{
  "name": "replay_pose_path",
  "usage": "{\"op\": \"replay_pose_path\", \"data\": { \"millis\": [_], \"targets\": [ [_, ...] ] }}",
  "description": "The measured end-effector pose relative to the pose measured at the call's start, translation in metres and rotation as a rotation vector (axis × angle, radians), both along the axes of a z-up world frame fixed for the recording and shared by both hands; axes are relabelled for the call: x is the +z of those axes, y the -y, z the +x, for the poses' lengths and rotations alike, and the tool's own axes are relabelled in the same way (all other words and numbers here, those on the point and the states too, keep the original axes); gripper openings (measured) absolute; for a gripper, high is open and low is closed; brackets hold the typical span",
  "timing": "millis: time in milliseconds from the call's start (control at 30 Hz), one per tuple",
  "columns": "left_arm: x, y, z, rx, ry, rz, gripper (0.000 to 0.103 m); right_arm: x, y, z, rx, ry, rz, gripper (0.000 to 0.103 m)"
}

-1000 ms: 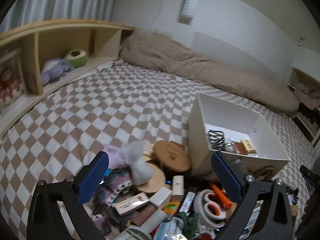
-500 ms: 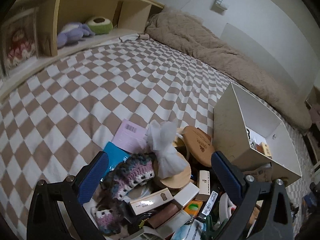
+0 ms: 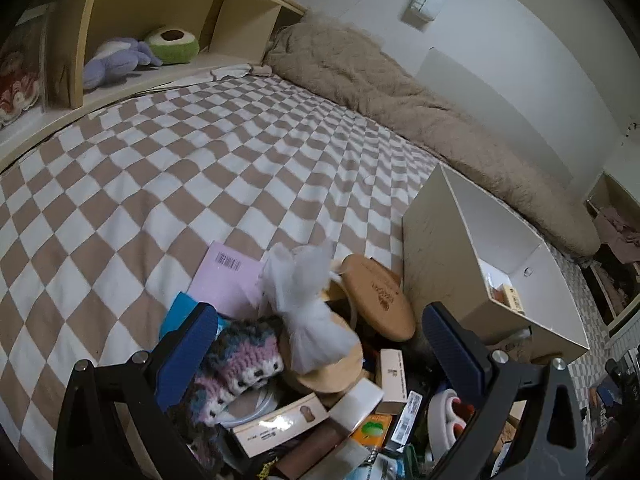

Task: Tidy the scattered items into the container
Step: 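Move the left gripper to the white mesh bundle while the right gripper approaches the bandage roll, then close the left gripper on the mesh bundle while the right gripper grasps the bagged bandage roll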

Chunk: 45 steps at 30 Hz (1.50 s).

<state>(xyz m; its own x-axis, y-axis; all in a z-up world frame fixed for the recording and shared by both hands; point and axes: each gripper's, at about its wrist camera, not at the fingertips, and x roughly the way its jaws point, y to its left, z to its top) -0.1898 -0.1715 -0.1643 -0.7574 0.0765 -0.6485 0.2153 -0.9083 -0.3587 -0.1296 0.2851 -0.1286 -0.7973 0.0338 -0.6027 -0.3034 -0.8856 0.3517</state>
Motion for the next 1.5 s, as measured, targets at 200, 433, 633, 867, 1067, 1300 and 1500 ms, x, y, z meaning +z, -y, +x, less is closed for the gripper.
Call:
{"op": "replay_pose_path", "data": {
  "millis": [200,433,633,867,1067,1300,1500],
  "targets": [
    [-0.001,-0.005,-0.012,-0.020,0.006,0.005,0.100,-0.006,-0.007,-0.004,-0.005,0.051,-0.016,0.103],
    [-0.016,-0.015,-0.028,-0.042,0.065,-0.033,0.073,-0.015,-0.035,0.001,-0.049,0.085,-0.129,0.103],
    [-0.031,-0.010,-0.034,-0.023,0.138,-0.034,0.062,-0.030,-0.083,0.017,-0.117,0.069,-0.383,0.103],
    [-0.046,-0.005,-0.038,-0.019,0.204,-0.026,0.059,-0.048,-0.113,0.039,-0.231,0.116,-0.469,0.103],
    [-0.048,-0.006,-0.036,-0.017,0.200,-0.043,0.058,-0.061,-0.117,0.036,-0.246,0.190,-0.415,0.103],
    [-0.054,0.001,-0.034,-0.001,0.204,0.037,0.058,-0.063,-0.102,0.017,-0.198,0.288,-0.202,0.103],
    [-0.054,0.006,-0.031,-0.008,0.192,0.078,0.058,-0.067,-0.084,0.004,-0.131,0.363,-0.034,0.103]
  ]
}}
